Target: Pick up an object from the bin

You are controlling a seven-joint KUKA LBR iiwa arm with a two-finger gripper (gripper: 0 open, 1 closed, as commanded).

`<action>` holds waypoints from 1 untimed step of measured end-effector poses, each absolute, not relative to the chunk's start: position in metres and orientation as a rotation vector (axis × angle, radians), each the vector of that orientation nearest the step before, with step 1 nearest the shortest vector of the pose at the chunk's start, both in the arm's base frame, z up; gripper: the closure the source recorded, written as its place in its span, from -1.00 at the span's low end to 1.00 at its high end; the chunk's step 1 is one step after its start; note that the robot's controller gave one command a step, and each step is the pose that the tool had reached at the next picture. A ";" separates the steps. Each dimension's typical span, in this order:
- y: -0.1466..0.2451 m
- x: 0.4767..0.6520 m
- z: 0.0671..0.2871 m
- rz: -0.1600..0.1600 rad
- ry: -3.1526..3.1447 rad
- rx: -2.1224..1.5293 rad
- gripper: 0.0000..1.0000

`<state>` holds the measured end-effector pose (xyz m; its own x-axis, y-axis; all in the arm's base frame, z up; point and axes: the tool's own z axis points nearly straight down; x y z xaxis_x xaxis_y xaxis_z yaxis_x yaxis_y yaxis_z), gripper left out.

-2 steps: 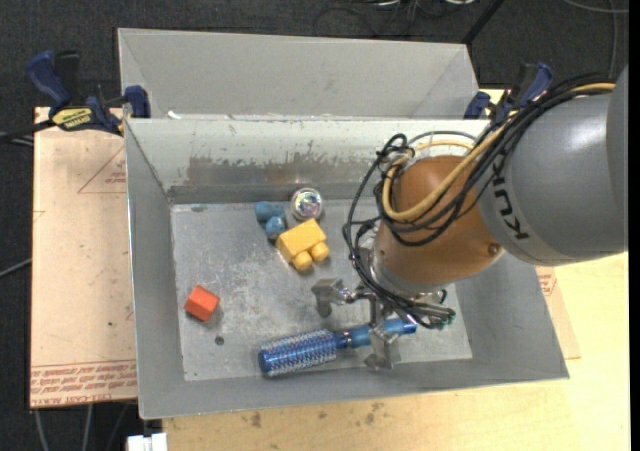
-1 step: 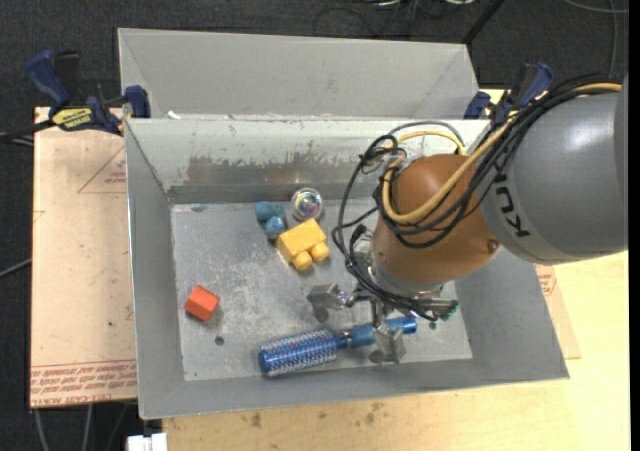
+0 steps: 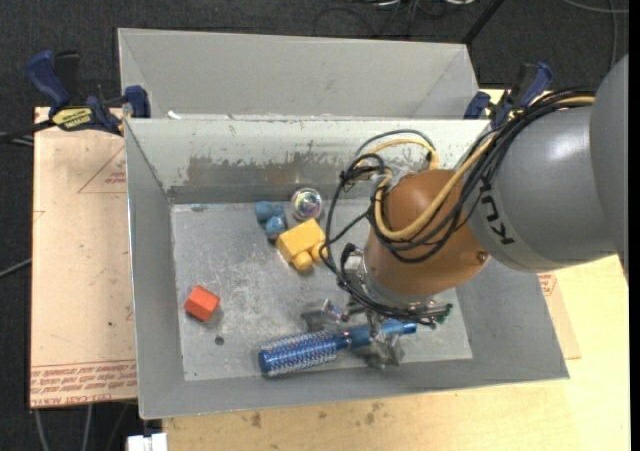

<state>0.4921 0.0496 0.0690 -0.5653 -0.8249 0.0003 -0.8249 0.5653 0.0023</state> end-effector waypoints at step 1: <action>0.050 0.492 0.069 -0.005 -2.780 1.462 -1.00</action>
Offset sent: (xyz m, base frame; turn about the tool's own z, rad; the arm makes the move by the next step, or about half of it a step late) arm 0.0000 0.0000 0.0000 0.0000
